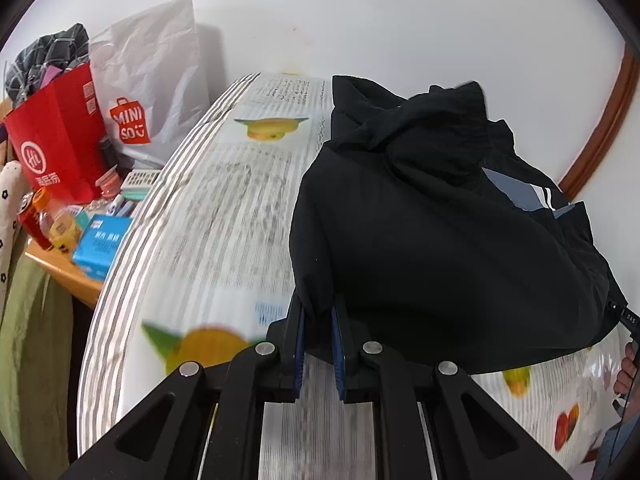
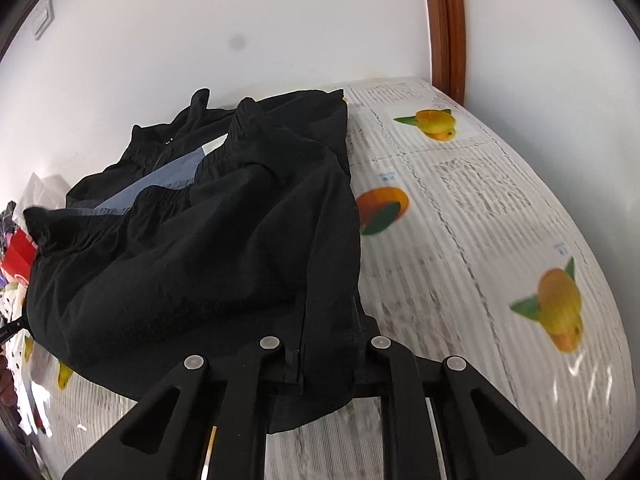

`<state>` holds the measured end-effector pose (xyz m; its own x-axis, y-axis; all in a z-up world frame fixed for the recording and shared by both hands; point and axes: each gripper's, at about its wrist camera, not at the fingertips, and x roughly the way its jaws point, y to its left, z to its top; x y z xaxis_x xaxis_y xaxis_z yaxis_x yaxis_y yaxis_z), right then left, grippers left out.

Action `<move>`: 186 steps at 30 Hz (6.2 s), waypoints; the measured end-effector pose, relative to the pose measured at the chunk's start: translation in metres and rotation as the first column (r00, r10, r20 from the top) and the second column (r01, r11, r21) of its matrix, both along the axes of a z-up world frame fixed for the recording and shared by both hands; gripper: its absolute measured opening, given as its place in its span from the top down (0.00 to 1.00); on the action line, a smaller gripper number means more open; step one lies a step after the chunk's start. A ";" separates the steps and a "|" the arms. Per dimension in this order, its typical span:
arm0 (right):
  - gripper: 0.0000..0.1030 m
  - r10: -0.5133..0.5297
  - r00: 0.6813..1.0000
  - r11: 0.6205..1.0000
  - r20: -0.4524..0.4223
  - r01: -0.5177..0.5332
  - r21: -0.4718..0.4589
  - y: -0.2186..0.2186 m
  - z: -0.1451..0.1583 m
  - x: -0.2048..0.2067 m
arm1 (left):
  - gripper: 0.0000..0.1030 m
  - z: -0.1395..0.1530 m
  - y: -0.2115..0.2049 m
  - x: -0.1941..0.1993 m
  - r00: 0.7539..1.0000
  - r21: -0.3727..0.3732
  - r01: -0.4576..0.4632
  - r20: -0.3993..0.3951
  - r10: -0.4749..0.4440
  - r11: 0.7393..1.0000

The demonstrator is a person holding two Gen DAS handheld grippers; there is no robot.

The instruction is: Fold large clothes

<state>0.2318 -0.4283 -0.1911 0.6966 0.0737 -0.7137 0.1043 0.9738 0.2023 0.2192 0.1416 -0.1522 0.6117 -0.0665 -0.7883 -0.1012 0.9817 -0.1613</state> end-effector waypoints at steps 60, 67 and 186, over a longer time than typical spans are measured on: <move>0.47 0.137 0.990 0.965 -0.037 -0.142 -0.218 0.038 0.028 0.060 | 0.33 0.046 -0.084 0.068 0.959 0.048 0.268 0.078 -0.272 0.962; 0.48 0.157 0.985 0.969 -0.074 -0.168 -0.178 0.036 0.012 0.081 | 0.44 0.029 -0.097 0.092 0.955 0.063 0.293 0.025 -0.295 0.954; 0.47 -0.090 0.995 0.935 -0.048 0.068 -0.348 -0.020 -0.012 0.086 | 0.39 -0.022 -0.136 0.080 0.994 0.160 0.088 0.049 -0.097 0.983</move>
